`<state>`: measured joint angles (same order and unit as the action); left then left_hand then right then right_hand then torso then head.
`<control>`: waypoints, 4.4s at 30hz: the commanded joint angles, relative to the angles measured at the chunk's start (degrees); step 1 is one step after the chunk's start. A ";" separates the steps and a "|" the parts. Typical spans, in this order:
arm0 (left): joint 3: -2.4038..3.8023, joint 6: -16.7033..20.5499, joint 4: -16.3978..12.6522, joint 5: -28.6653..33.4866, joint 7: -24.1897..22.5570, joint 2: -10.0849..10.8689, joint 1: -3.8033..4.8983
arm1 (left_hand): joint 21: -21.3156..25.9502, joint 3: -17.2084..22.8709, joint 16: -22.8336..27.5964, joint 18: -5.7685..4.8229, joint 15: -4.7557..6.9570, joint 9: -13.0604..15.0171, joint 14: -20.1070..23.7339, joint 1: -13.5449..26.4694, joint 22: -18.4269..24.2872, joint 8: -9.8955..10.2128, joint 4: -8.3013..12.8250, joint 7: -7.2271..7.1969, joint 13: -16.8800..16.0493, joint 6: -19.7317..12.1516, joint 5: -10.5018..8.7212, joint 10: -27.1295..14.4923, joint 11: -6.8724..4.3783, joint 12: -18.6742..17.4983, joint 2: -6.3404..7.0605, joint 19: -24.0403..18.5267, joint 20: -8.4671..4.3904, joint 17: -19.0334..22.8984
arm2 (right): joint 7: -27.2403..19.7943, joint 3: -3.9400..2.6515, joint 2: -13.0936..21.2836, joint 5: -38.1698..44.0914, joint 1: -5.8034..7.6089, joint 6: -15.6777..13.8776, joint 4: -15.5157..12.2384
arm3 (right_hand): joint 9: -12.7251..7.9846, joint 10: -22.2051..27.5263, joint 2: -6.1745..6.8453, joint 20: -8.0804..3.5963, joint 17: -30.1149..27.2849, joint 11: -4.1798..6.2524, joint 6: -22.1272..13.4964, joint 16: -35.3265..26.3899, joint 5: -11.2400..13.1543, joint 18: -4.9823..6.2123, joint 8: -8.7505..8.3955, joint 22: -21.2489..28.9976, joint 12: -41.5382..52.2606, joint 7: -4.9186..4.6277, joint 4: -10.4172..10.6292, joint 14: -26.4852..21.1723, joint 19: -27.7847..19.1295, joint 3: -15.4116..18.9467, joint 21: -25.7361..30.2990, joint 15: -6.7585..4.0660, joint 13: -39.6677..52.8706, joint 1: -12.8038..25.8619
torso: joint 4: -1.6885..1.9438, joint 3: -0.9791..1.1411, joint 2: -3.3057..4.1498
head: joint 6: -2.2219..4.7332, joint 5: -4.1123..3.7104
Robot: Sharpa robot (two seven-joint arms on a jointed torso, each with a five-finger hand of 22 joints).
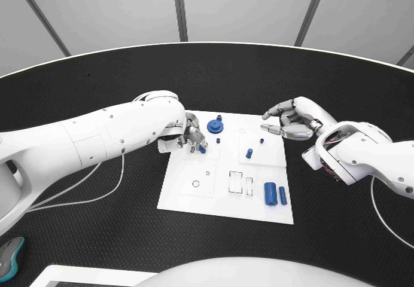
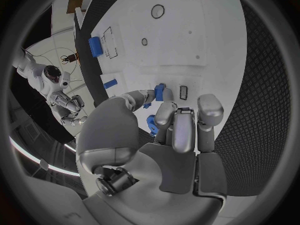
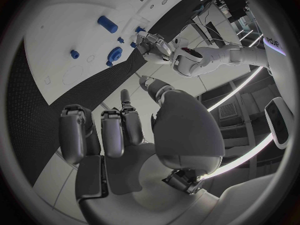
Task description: Assemble the parts on the task board
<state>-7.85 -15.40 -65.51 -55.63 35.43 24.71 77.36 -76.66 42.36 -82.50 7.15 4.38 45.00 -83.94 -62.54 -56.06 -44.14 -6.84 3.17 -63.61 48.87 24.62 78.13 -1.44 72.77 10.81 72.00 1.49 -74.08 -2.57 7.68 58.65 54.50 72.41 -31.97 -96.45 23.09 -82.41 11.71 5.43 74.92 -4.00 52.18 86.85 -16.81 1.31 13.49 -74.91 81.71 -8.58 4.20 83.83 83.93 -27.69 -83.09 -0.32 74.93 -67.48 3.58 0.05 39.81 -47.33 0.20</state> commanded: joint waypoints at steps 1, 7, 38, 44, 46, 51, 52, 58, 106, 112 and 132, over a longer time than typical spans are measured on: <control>0.00 -0.21 0.05 -0.01 0.04 -0.05 0.00 | -0.34 9.82 -0.11 -0.42 0.53 0.07 -2.30 -0.58 -0.13 -0.20 10.18 -0.12 -0.09 0.43 0.58 0.52 -0.06 0.25 0.16 0.54 -0.05 -0.07 | 0.00 0.00 -0.02 0.00 0.00 0.01 0.01 | -0.07 -0.16 -0.15 -0.27 7.86 0.28 -0.28 -0.13 -0.29 0.86 0.18 -7.22 -0.08 -0.05 0.34 4.45 2.32 -0.10 0.26 -0.36 6.64 0.22 | 0.01 0.01 0.02 | -0.01 -0.05; -0.01 -0.81 0.13 -0.09 0.13 -0.15 0.00 | -0.48 9.72 -0.11 -0.45 0.58 0.03 -2.32 -0.62 -0.34 -0.21 10.29 -0.18 -0.31 0.64 1.62 0.72 -0.11 0.46 0.37 0.64 -0.09 -0.10 | 0.00 0.00 -0.02 0.00 0.00 0.01 0.01 | -0.07 -0.16 -0.15 -0.27 7.86 0.28 -0.28 -0.13 -0.29 0.86 0.18 -7.22 -0.08 -0.05 0.34 4.45 2.32 -0.10 0.26 -0.36 6.64 0.22 | 0.02 0.01 0.08 | -0.11 -0.09; -0.03 -2.54 1.11 -1.34 0.78 -1.44 -0.17 | -0.91 8.41 -0.11 -0.58 0.72 -0.12 -2.36 -0.04 -1.05 -0.23 9.63 -0.47 -2.04 1.47 6.01 1.94 -0.33 1.86 0.33 0.96 -0.22 -0.15 | 0.11 0.00 0.08 0.00 0.00 0.10 -0.19 | -0.07 -0.16 -0.15 -0.27 7.86 0.28 -0.28 -0.13 -0.29 0.86 0.18 -7.22 -0.08 -0.05 0.34 4.45 2.32 -0.10 0.26 -0.36 6.64 0.22 | 0.00 0.02 0.06 | -0.47 -0.54; -0.04 -1.71 1.56 -1.30 0.89 -1.76 -0.24 | -0.89 8.19 -0.09 -0.57 0.76 -0.11 -2.37 0.36 -1.01 -0.26 9.05 -0.56 -2.23 1.54 6.17 2.11 -0.39 2.04 -0.20 0.93 -0.25 -0.14 | 0.14 0.00 0.10 0.00 0.00 0.11 -0.27 | -0.08 -0.15 -0.12 -0.28 7.81 0.30 -0.32 -0.17 -0.35 0.86 0.25 -7.19 -0.10 -0.03 0.40 4.45 2.33 -0.07 0.30 -0.37 6.62 0.20 | 0.00 -0.02 0.08 | -0.51 -0.67; -0.04 -1.65 1.68 -1.26 0.92 -1.86 -0.26 | -0.90 8.19 -0.09 -0.58 0.76 -0.11 -2.37 0.39 -1.04 -0.26 9.01 -0.57 -2.14 1.54 6.17 2.08 -0.40 1.98 -0.27 0.94 -0.25 -0.14 | 0.16 0.00 0.11 0.00 0.00 0.13 -0.29 | -0.08 -0.15 -0.12 -0.28 7.81 0.30 -0.32 -0.17 -0.35 0.86 0.25 -7.19 -0.10 -0.03 0.40 4.45 2.33 -0.07 0.30 -0.37 6.62 0.20 | -0.01 -0.02 0.10 | -0.50 -0.69; -0.04 -1.15 2.02 -1.13 0.97 -2.10 -0.34 | -0.84 8.11 -0.08 -0.56 0.79 -0.09 -2.37 0.70 -0.95 -0.27 8.65 -0.61 -1.83 1.46 6.01 1.95 -0.42 1.79 -0.67 0.89 -0.27 -0.13 | 0.21 0.00 0.16 0.00 0.00 0.17 -0.35 | -0.08 -0.15 -0.12 -0.28 7.81 0.30 -0.32 -0.17 -0.35 0.86 0.25 -7.19 -0.10 -0.03 0.40 4.45 2.33 -0.07 0.30 -0.37 6.62 0.20 | 0.00 -0.03 0.12 | -0.44 -0.81; -0.04 -1.05 2.09 -1.10 0.98 -2.15 -0.35 | -0.84 8.11 -0.08 -0.56 0.79 -0.09 -2.37 0.70 -0.95 -0.27 8.65 -0.61 -1.83 1.46 6.01 1.95 -0.42 1.79 -0.67 0.89 -0.27 -0.13 | 0.21 0.00 0.16 0.00 0.01 0.17 -0.37 | -0.08 -0.15 -0.12 -0.28 7.81 0.30 -0.32 -0.17 -0.35 0.86 0.25 -7.19 -0.10 -0.03 0.40 4.45 2.33 -0.07 0.30 -0.37 6.62 0.20 | 0.01 -0.02 0.13 | -0.43 -0.83; -0.04 -1.00 2.64 -0.45 1.38 -2.52 -0.41 | -0.73 7.96 -0.06 -0.53 0.80 0.01 -2.35 1.21 -0.78 -0.27 8.23 -0.60 -1.06 1.06 5.44 1.49 -0.41 1.28 -1.18 0.78 -0.31 -0.09 | 0.29 -0.01 0.22 0.00 0.01 0.24 -0.48 | -0.08 -0.15 -0.12 -0.28 7.81 0.30 -0.32 -0.17 -0.35 0.86 0.25 -7.19 -0.10 -0.03 0.40 4.45 2.33 -0.07 0.30 -0.37 6.62 0.20 | 0.05 -0.03 0.07 | -0.43 -0.98; -0.02 0.36 2.44 2.65 2.11 -0.64 -0.46 | 0.34 -16.06 -0.05 -0.61 1.24 -1.12 -2.36 7.00 -0.34 0.43 -4.33 -1.58 0.57 2.30 -1.50 0.73 -1.00 1.16 1.26 1.22 -0.67 -0.25 | 0.51 -0.01 0.20 0.00 0.01 0.49 -0.18 | -0.11 0.05 -0.02 -0.30 7.54 0.29 -0.43 -0.31 -0.53 0.95 0.30 -6.87 -0.34 -0.05 0.53 4.39 2.19 0.01 0.62 -0.38 6.38 0.29 | 0.15 -0.06 -0.15 | -0.36 -1.19; 0.00 0.70 1.58 3.87 2.11 0.31 -0.44 | 0.35 -17.47 -0.03 -0.62 1.21 -1.18 -2.36 6.64 -0.38 0.45 -5.74 -1.56 0.58 2.33 -3.28 0.76 -0.97 1.25 1.39 1.27 -0.65 -0.23 | 0.46 -0.01 0.05 0.00 0.00 0.50 0.14 | -0.11 0.08 -0.01 -0.30 7.48 0.28 -0.45 -0.34 -0.57 0.96 0.30 -6.84 -0.37 -0.06 0.58 4.37 2.18 0.04 0.65 -0.38 6.35 0.34 | 0.09 -0.03 -0.15 | -0.12 -0.98; 2.95 -0.31 1.35 9.42 1.93 5.22 3.61 | 3.77 -21.13 0.14 0.50 -0.90 -4.61 -2.17 1.67 5.99 5.45 -8.78 1.41 7.36 -3.13 -3.74 -4.67 1.61 -2.93 2.14 -2.47 0.81 0.13 | 0.29 0.00 -0.20 0.00 -0.01 0.69 1.26 | -0.12 0.07 -0.01 -0.30 7.45 0.28 -0.48 -0.36 -0.65 0.97 0.32 -6.79 -0.36 -0.06 0.65 4.36 2.16 0.06 0.70 -0.37 6.37 0.41 | -0.07 -0.03 -0.06 | 1.90 -0.61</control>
<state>-4.96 -15.68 -64.63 -46.56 37.45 29.94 80.47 -73.05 21.61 -82.50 7.15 3.84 40.69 -84.04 -60.53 -50.25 -39.05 -15.62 4.56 -56.42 46.15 21.03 73.80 0.18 70.04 12.94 69.89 2.35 -74.00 -2.27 7.68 58.49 54.50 72.39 -31.29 -95.23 23.03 -82.41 11.72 5.43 74.92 -4.00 52.19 86.85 -17.26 1.31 13.49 -74.90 81.71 -8.59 4.51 83.83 83.93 -27.70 -82.64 -0.31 74.92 -67.48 3.69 -0.04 39.70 -45.77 -0.63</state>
